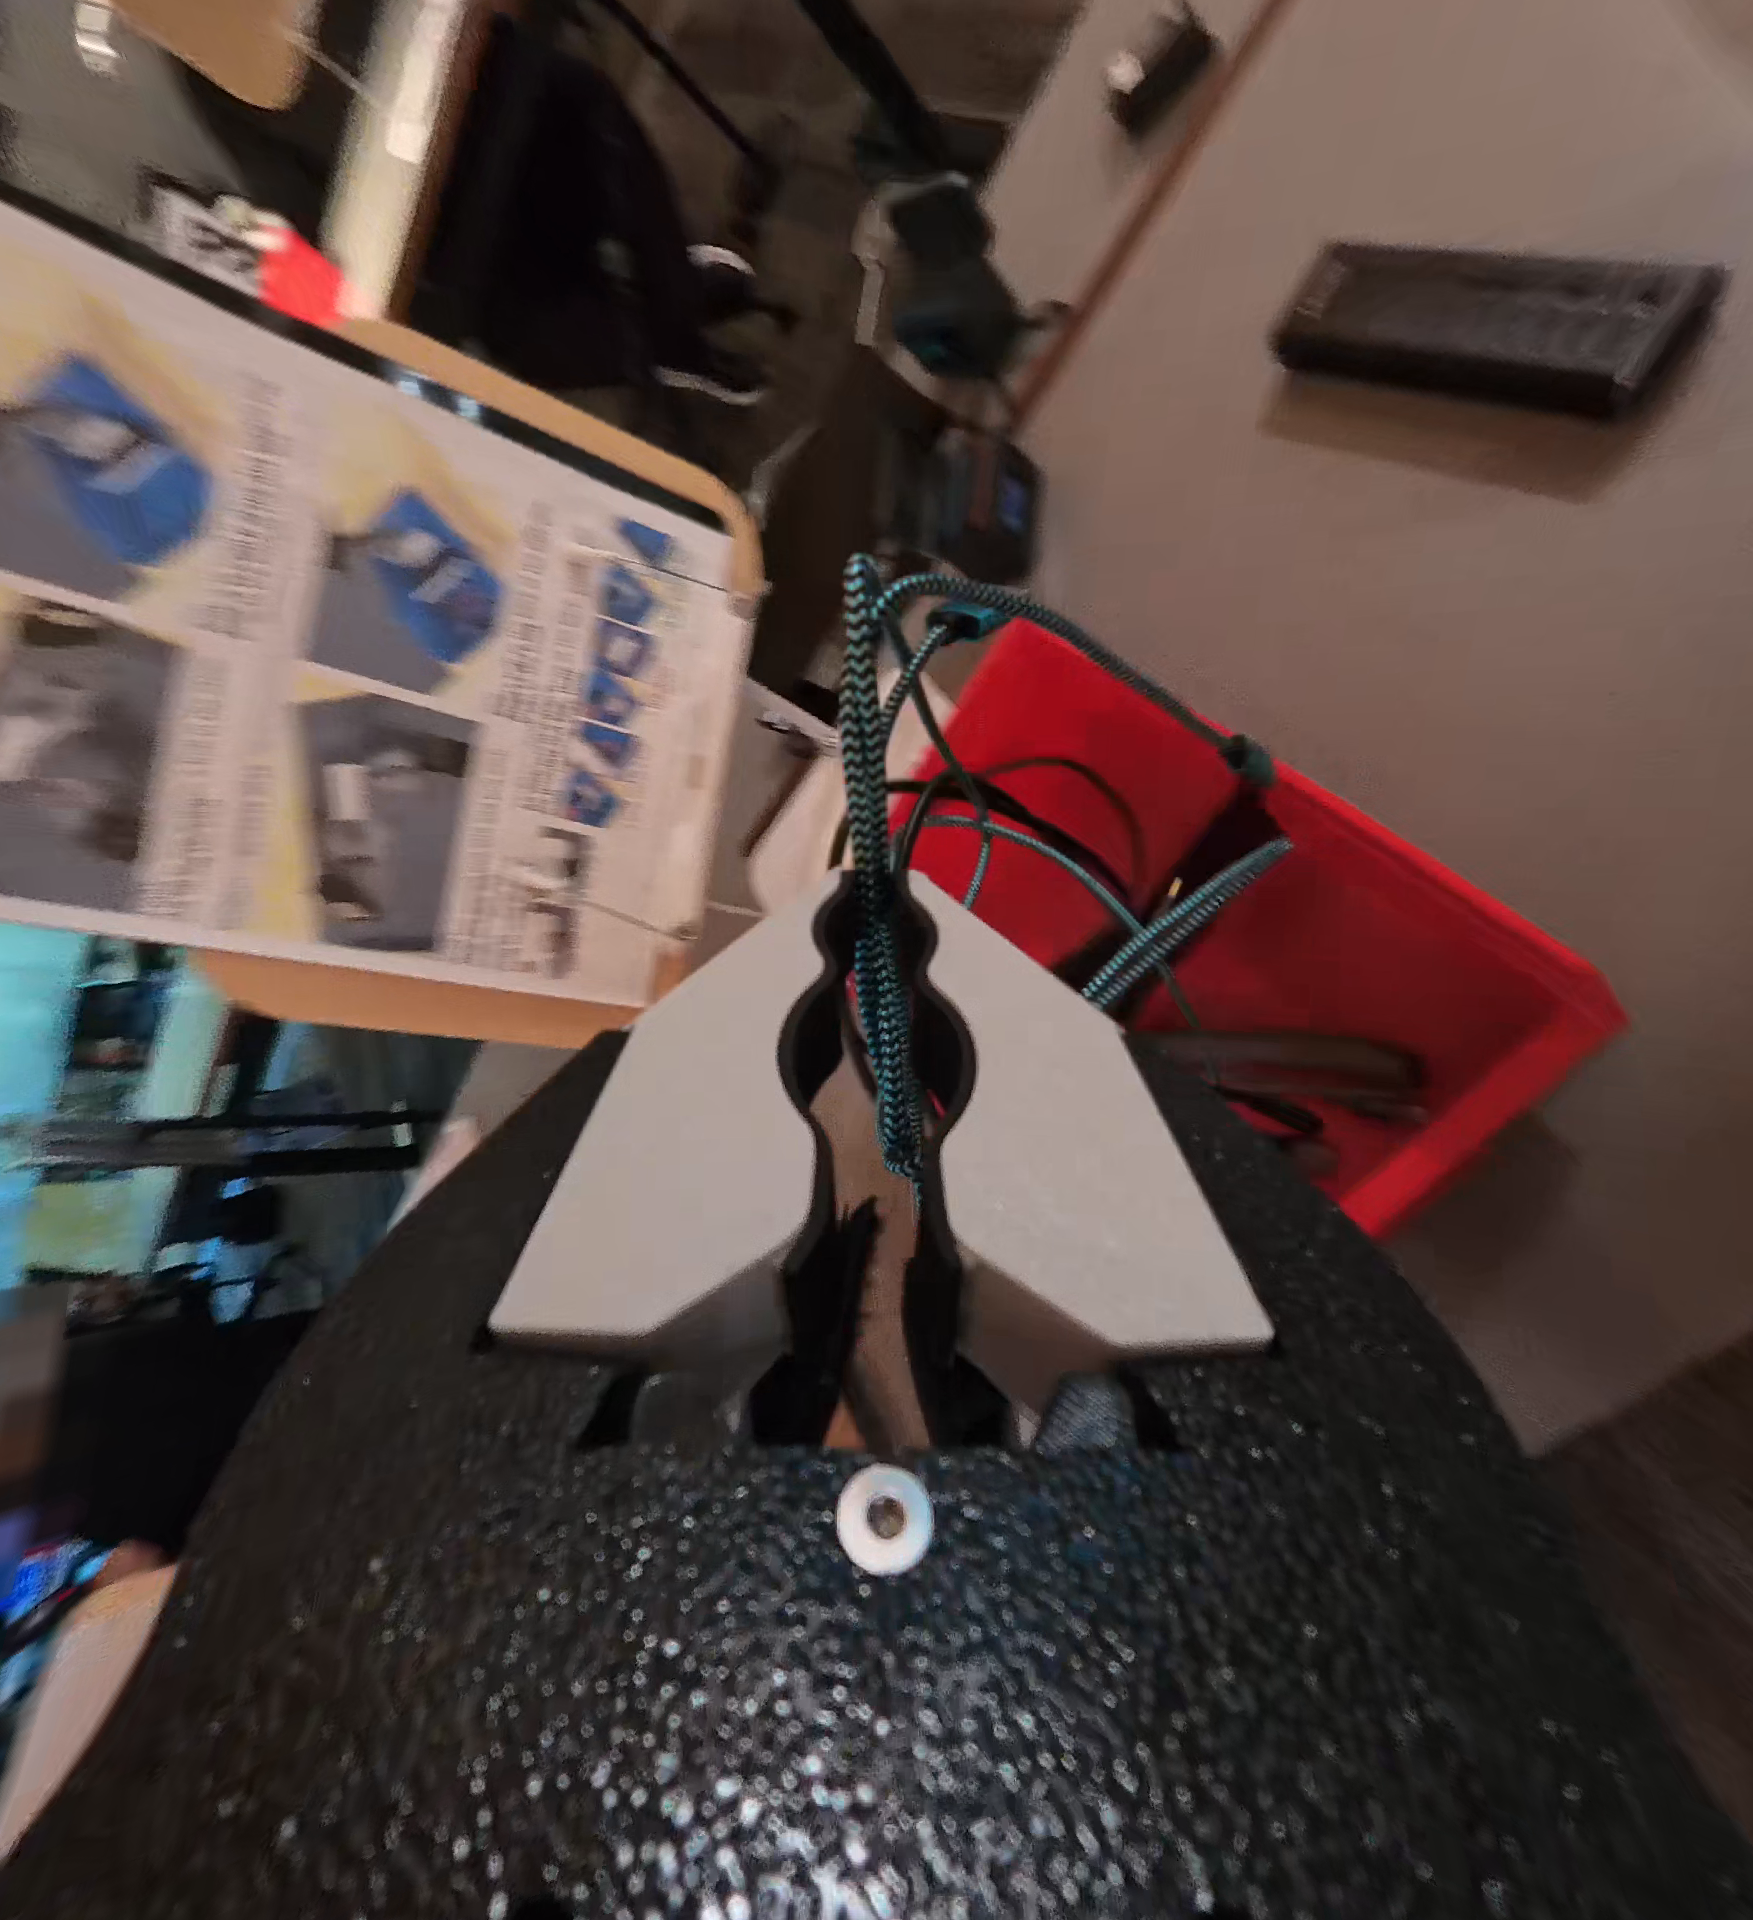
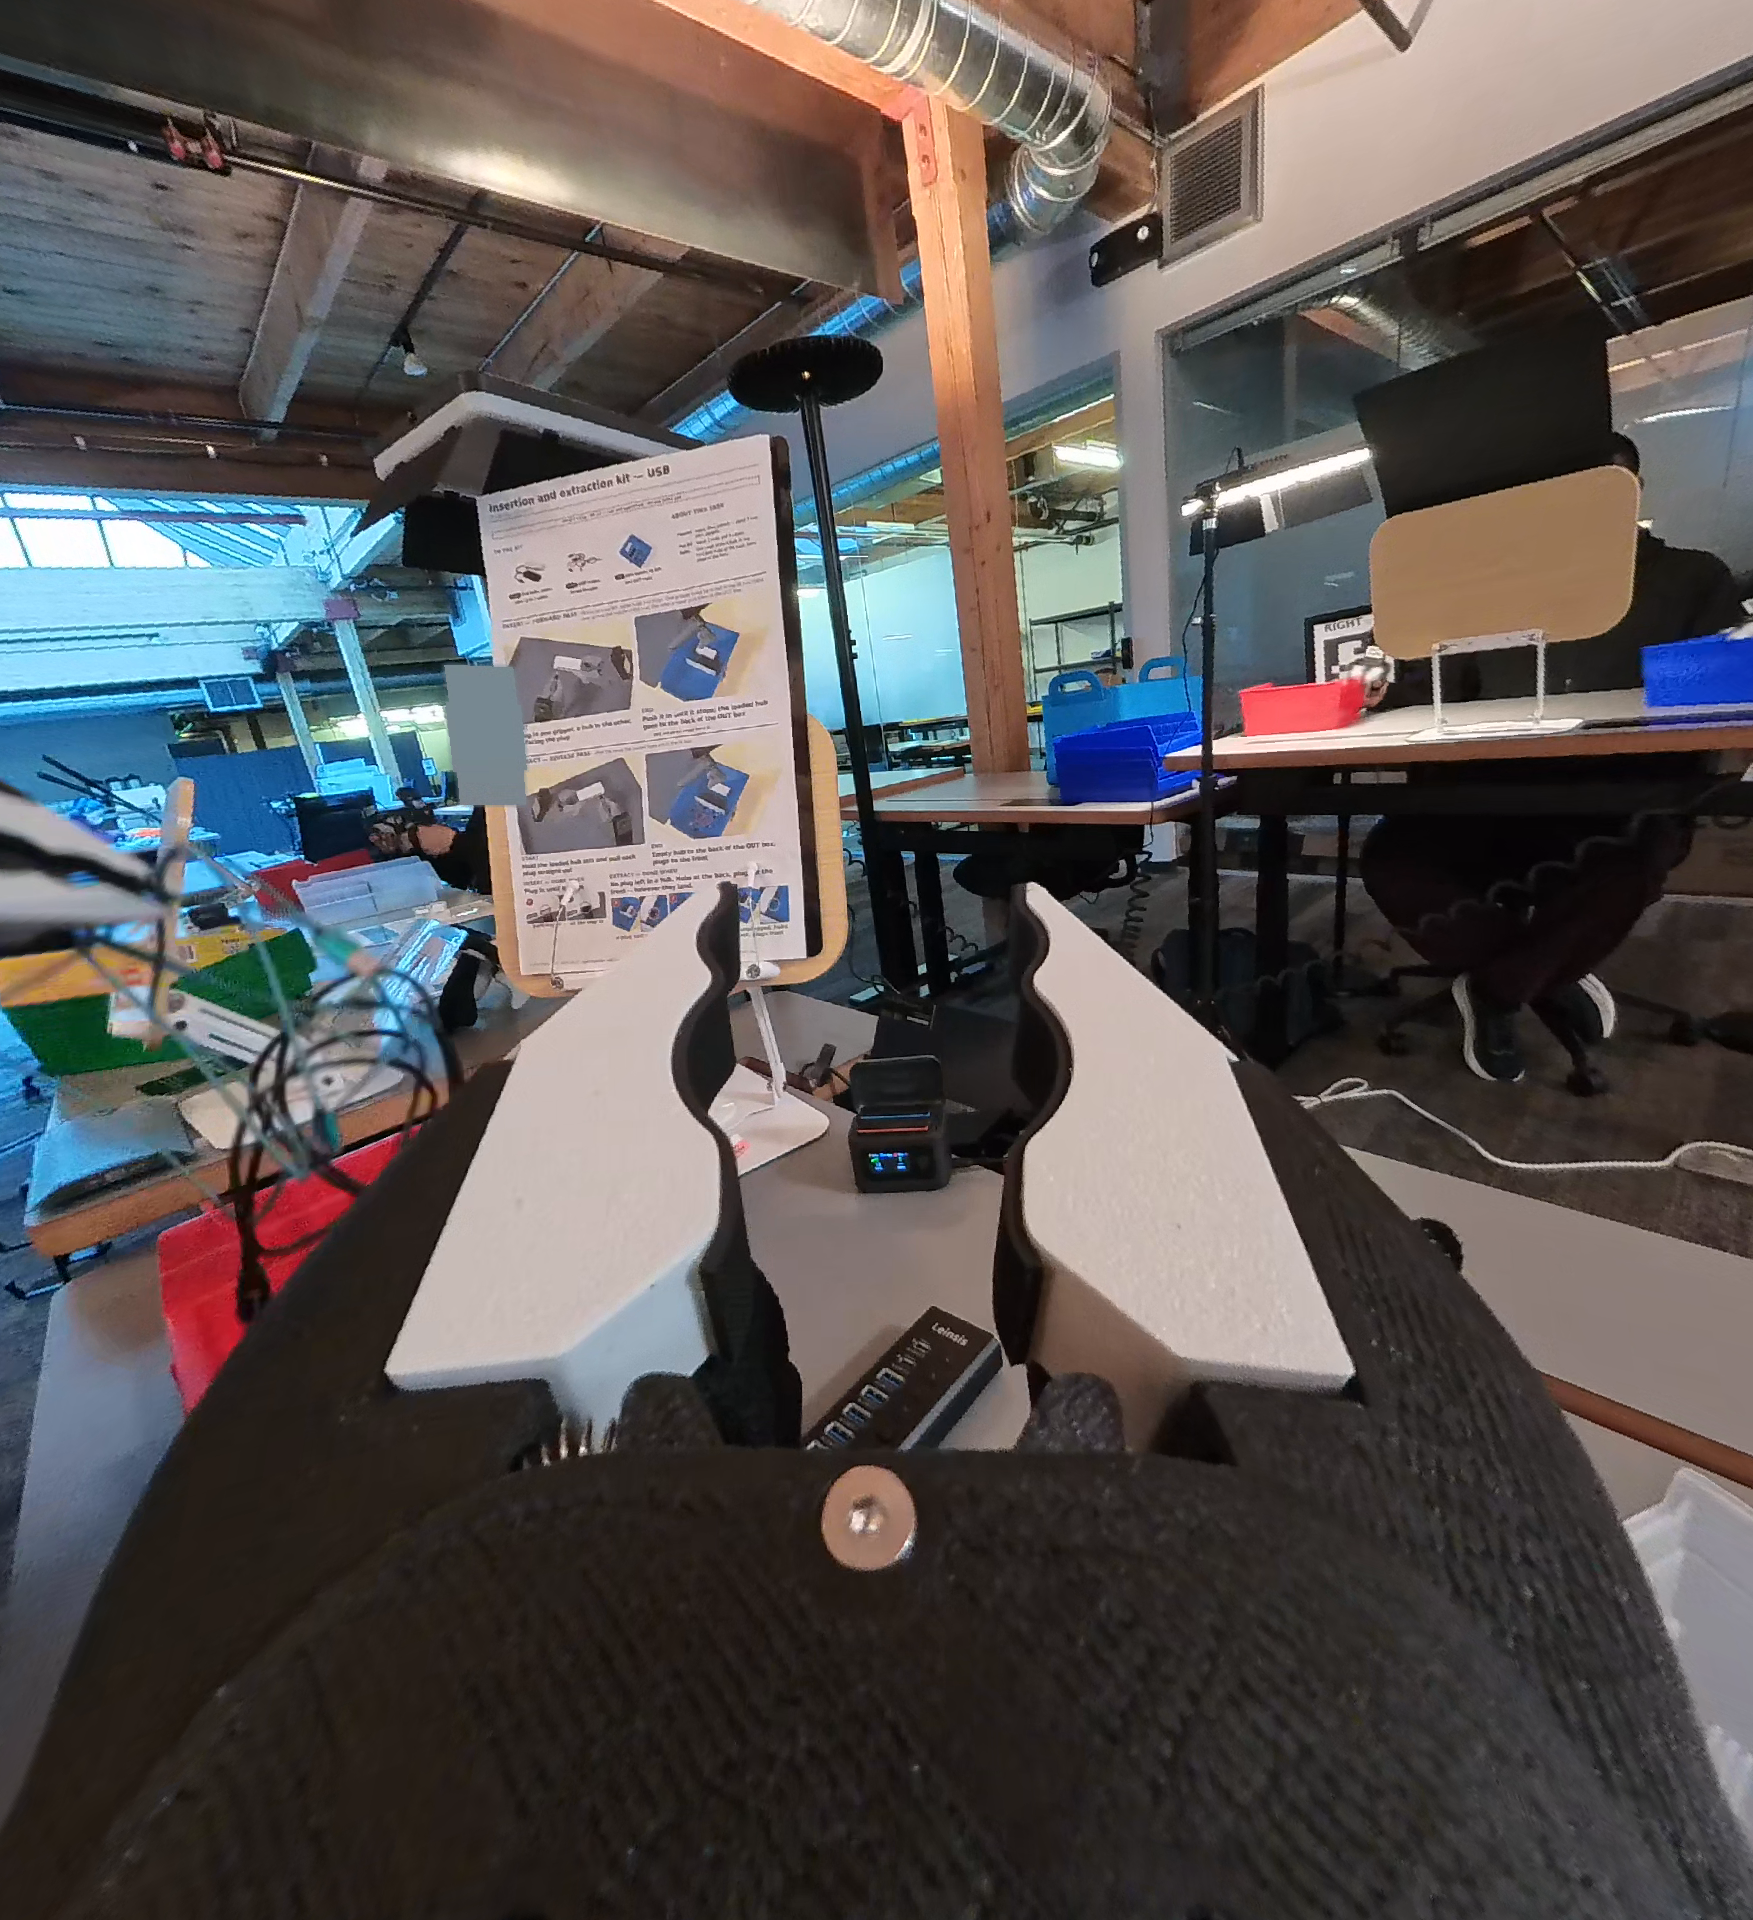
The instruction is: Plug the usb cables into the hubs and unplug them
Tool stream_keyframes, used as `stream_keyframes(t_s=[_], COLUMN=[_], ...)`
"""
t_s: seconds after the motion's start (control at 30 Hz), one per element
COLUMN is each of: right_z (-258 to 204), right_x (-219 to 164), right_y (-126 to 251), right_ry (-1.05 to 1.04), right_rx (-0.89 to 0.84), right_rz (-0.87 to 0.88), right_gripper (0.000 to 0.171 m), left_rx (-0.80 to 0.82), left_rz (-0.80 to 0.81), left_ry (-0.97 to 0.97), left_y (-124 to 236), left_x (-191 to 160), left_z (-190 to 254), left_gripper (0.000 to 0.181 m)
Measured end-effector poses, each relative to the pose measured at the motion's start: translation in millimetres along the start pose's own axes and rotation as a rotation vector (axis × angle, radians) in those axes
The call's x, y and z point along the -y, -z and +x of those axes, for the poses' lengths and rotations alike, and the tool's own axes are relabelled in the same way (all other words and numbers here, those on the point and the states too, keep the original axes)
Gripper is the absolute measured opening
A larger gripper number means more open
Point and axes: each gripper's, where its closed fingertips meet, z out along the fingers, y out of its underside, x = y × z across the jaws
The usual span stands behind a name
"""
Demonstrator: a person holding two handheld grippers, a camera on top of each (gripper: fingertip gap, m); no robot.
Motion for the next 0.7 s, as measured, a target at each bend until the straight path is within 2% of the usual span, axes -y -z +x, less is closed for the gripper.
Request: stream_keyframes(t_s=[0.17, 0.37, 0.57, 0.7], right_z=[1, -1, -2, -1], right_x=[0, 2, 5, 8], right_y=[1, 2, 6, 10], right_ry=[-0.007, -0.004, 0.001, 0.000], right_rx=[0.001, 0.005, 0.007, 0.006], right_rz=[0.001, 0.006, 0.019, 0.027], right_gripper=[0.050, 0.050, 0.050, 0.050], left_rx=[0.159, 0.176, -0.008, -0.228], left_rz=[0.078, 0.226, 0.362, 0.406], left_ry=[-0.004, -0.049, -0.077, -0.060], left_y=[33, 59, 28, -15], left_x=[59, 147, 227, 260], left_z=[-62, -95, -69, -16], left_gripper=[0.004, 0.004, 0.003, 0.003])
